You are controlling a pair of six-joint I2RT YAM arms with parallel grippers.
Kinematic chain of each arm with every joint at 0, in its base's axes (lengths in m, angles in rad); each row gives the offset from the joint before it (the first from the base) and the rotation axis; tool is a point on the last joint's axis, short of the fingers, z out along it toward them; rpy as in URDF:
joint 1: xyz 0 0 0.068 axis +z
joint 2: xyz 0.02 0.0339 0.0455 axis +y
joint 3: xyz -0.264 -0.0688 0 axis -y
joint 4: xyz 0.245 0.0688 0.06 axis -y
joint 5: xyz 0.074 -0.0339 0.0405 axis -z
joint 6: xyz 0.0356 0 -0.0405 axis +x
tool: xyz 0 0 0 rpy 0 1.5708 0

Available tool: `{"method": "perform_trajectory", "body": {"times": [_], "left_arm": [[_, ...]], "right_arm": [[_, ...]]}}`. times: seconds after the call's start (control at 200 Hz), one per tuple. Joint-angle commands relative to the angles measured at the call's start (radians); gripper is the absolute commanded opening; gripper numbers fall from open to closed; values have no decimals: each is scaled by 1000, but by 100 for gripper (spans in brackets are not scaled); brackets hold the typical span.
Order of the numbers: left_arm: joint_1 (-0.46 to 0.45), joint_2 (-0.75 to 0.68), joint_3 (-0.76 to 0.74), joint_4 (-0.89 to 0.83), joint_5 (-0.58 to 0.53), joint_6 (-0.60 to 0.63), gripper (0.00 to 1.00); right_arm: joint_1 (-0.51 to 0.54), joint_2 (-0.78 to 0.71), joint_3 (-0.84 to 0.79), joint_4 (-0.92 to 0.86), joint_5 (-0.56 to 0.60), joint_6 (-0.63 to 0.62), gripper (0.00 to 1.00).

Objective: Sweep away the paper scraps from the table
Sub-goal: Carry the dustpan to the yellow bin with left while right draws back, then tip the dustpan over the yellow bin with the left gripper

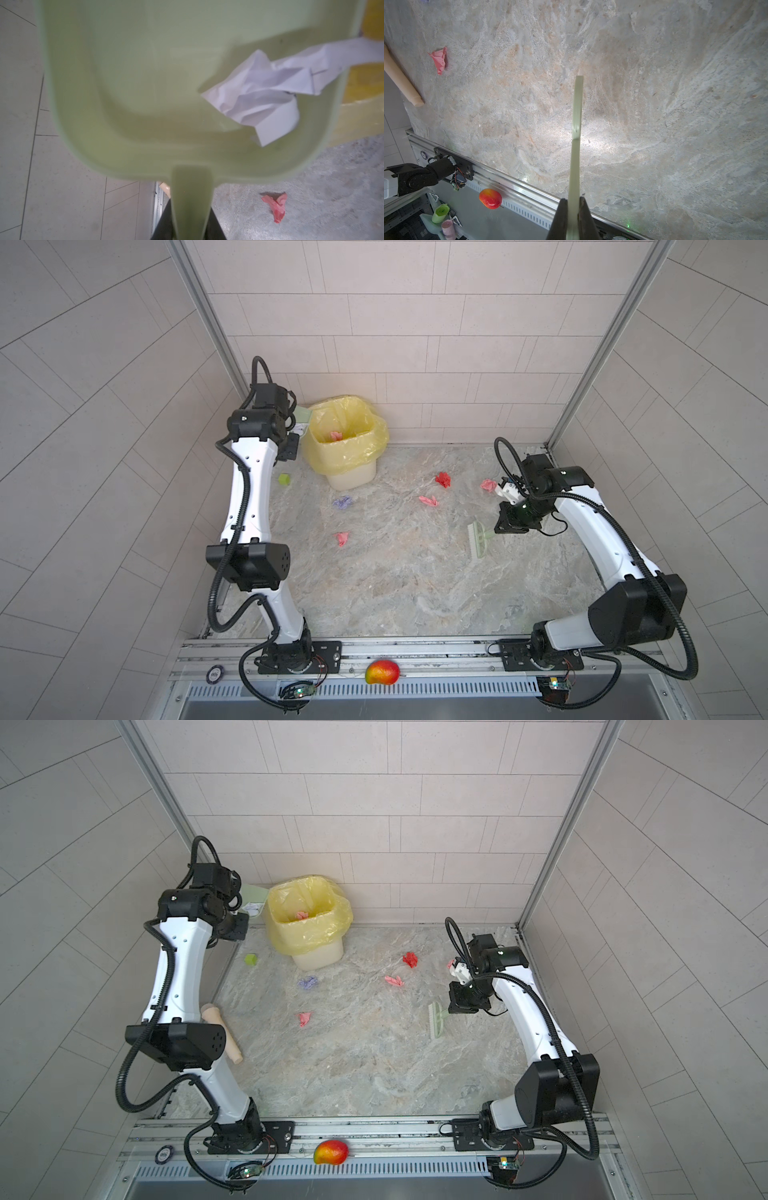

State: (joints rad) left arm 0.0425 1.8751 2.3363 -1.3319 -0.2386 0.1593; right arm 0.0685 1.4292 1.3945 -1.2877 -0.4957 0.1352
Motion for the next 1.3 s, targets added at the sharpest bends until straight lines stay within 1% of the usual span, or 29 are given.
{"method": "perform_trajectory", "body": {"times": [0.0, 0.17, 0.26, 0.43, 0.52, 0.701, 0.926, 1.036, 1.201, 1.251, 1.296], "left_arm": [[-39, 38, 71, -58, -130, 46, 0], [-100, 94, 95, -29, -296, 106, 0], [-133, 113, 101, 6, -391, 158, 0], [-175, 135, 101, 73, -502, 257, 0], [-194, 138, 76, 121, -559, 313, 0], [-235, 124, -20, 290, -692, 523, 0], [-252, 105, -82, 466, -752, 720, 0], [-265, 86, -148, 605, -788, 854, 0], [-273, 48, -327, 903, -832, 1106, 0], [-275, 36, -363, 971, -835, 1152, 0], [-276, 26, -378, 999, -833, 1173, 0]], "right_arm": [[-8, -24, 18, -22, -14, -6, 0], [-7, -18, 20, -21, -31, 0, 0], [-7, -15, 20, -13, -55, 4, 0], [-7, -6, 24, -15, -70, 4, 0], [-7, -1, 27, -15, -78, 3, 0], [-7, 11, 34, -18, -84, -3, 0], [-7, 20, 36, -18, -95, -10, 0], [-8, 25, 40, -17, -101, -12, 0], [-8, 29, 44, -16, -109, -13, 0], [-8, 27, 43, -16, -110, -13, 0], [-7, 28, 41, -16, -112, -12, 0]]}}
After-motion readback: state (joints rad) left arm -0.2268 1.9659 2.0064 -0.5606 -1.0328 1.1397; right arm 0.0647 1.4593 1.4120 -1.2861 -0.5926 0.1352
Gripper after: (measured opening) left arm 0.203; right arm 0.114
